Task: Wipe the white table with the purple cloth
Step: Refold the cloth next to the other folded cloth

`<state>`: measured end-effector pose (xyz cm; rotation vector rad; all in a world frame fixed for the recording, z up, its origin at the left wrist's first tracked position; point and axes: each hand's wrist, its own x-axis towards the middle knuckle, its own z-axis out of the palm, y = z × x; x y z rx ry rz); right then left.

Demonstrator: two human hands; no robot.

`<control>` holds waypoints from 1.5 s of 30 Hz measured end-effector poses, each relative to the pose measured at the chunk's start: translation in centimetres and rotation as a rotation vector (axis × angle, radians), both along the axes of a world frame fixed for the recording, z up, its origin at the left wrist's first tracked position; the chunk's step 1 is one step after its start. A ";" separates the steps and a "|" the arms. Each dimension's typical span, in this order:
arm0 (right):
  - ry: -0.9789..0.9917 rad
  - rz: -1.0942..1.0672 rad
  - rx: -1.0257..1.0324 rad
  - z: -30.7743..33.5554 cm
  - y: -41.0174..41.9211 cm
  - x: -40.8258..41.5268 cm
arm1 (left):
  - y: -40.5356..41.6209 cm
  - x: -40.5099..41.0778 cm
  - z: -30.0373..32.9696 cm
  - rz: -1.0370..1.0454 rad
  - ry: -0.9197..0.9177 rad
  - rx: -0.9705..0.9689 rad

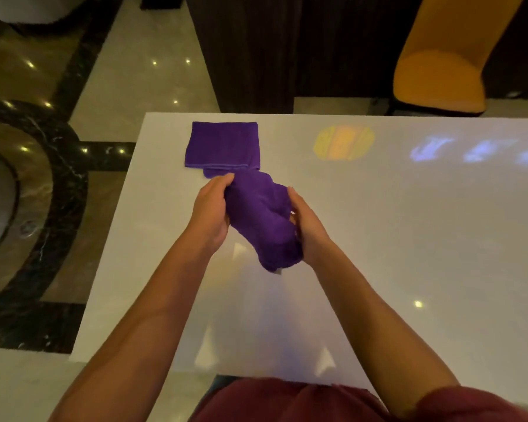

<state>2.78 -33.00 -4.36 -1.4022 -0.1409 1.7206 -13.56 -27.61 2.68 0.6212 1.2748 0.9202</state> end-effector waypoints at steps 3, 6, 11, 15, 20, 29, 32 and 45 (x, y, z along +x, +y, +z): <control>-0.084 -0.039 0.063 0.6 0.9 -3.5 | 1.4 -4.4 -0.6 -0.015 0.011 -0.025; -0.127 -0.043 0.119 1.1 1.5 -5.3 | 2.9 -7.2 -1.3 -0.039 -0.089 -0.089; -0.253 -0.104 0.158 2.7 2.4 -4.5 | 5.5 -8.0 -2.1 -0.179 -0.189 -0.068; -0.422 -0.101 0.172 3.8 3.9 -1.3 | 7.6 -6.2 -2.5 -0.423 -0.103 0.007; -0.651 0.040 0.193 3.5 7.7 3.7 | 11.4 -1.4 -3.1 -0.594 0.128 0.097; -1.107 0.335 0.027 -1.9 16.5 12.3 | 19.9 8.4 -9.7 -0.757 0.499 0.188; -1.293 0.435 0.038 -3.4 18.4 13.5 | 22.4 10.8 -11.6 -0.801 0.698 0.283; -1.697 0.629 0.098 -7.7 17.5 11.1 | 21.0 11.9 -15.9 -1.317 1.362 0.937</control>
